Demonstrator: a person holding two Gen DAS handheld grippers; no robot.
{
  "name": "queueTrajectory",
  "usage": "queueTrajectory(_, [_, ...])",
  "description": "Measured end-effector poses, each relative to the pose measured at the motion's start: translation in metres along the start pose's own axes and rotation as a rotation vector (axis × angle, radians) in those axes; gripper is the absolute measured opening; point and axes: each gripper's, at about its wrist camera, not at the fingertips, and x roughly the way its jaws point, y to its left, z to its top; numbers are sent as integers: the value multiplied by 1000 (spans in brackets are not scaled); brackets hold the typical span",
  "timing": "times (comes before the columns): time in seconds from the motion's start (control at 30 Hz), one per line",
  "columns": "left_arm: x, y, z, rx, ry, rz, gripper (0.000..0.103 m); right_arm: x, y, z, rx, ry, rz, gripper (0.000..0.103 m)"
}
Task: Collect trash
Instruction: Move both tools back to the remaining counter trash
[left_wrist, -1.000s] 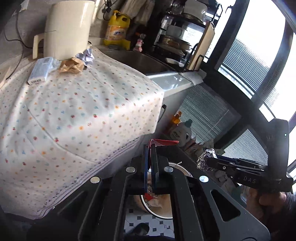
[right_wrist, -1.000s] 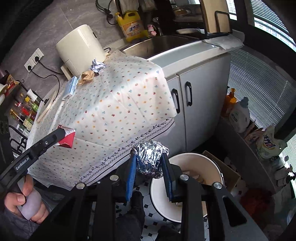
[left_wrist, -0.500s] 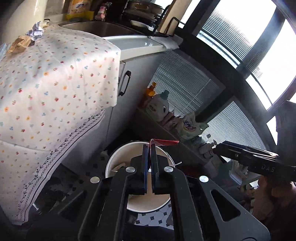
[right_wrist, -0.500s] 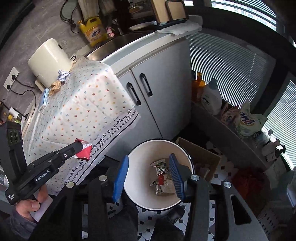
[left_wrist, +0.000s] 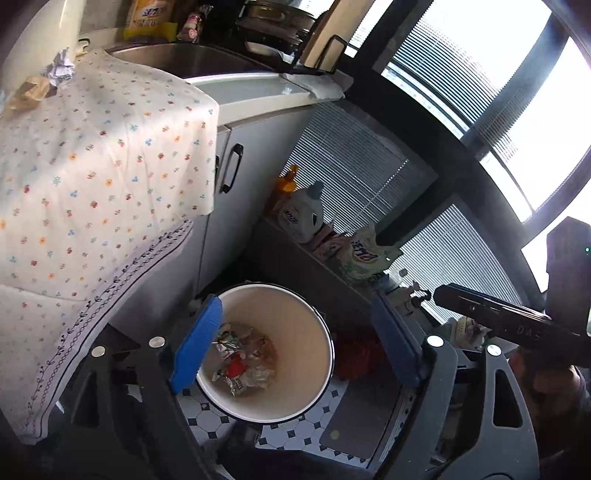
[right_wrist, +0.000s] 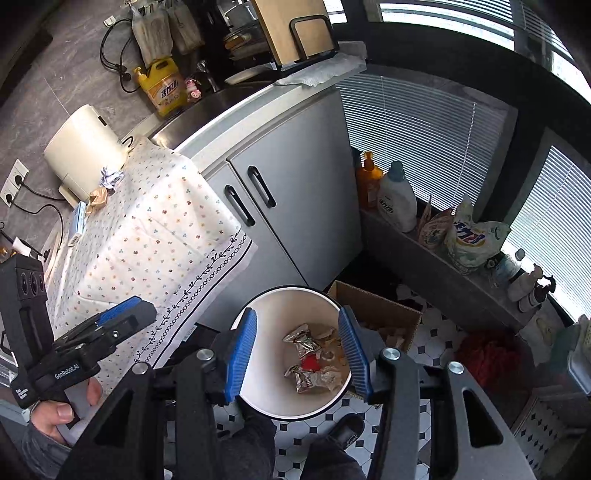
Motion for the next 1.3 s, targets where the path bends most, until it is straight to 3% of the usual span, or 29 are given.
queueTrajectory(0.1, [-29,9,8,-12,-69,42,97,-2,20,7,-61,-37,28,64])
queueTrajectory(0.17, [-45,16,14,-20,-104,80,97,-1,36,12,-102,-66,40,79])
queueTrajectory(0.33, [-82,45,30,-101,-149,180,97,2,73,34,-138,-111,98,96])
queueTrajectory(0.6, [-130,75,58,-121,-215,313,97,8,133,66,-245,-185,113,95])
queueTrajectory(0.87, [-166,102,86,-127,-297,324,97,15,195,89,-341,-256,109,95])
queueTrajectory(1.13, [-192,143,106,-124,-344,340,97,28,265,104,-423,-320,51,95])
queueTrajectory(1.3, [-202,183,117,-178,-378,320,97,41,296,115,-445,-264,169,95])
